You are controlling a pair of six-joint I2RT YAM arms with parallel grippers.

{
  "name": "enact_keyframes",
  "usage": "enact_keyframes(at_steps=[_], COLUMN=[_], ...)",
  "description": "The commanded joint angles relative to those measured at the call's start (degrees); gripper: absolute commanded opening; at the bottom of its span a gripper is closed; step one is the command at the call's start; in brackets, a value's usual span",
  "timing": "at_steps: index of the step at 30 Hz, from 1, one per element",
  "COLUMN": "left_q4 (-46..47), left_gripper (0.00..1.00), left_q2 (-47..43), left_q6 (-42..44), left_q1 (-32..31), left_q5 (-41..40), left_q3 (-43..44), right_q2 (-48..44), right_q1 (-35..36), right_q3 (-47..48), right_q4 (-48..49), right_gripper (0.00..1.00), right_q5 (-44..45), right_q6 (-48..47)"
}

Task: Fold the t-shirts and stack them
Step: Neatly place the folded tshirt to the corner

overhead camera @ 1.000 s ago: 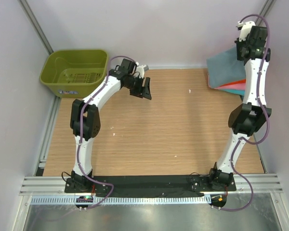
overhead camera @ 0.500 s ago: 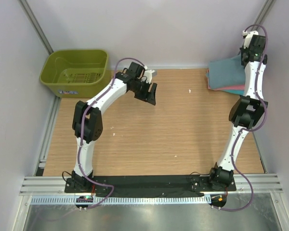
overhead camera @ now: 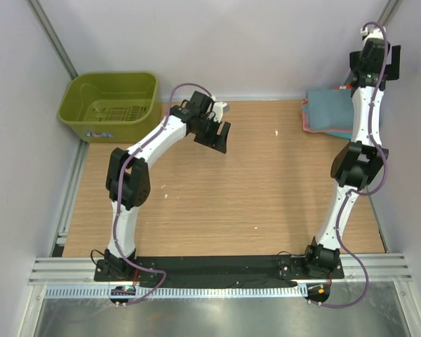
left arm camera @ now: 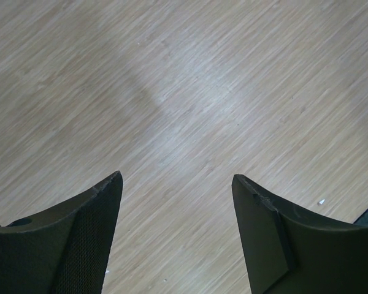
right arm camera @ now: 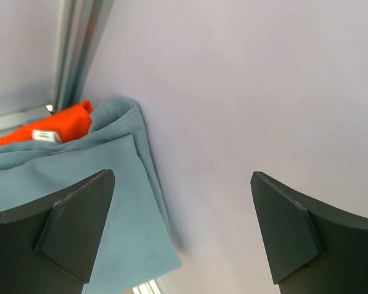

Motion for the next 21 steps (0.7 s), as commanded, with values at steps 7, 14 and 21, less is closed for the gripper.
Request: enact_keyframes(at_steps=[7, 14, 21], left_q4=[0.3, 2.2, 0.2], left_gripper=[0.76, 0.82, 1.0], left_q2=[-6.2, -9.1, -12.9], left_q6=[1.7, 3.2, 5.7], left_q1=[0.0, 0.0, 0.0], left_q5=[-7.3, -29.7, -31.2], left_q3=[3.8, 5.2, -1.7], right_q2=[-25.3, -43.5, -54.5], right_q1=[9.4, 13.4, 13.4], right_q3=[-16.8, -44.5, -56.4], right_q4=[-10.2, -10.8, -11.6], right_gripper=[1.0, 1.0, 1.0], right_q5=[-17.6, -42.0, -32.9], right_q6=[10.2, 29.2, 35.9])
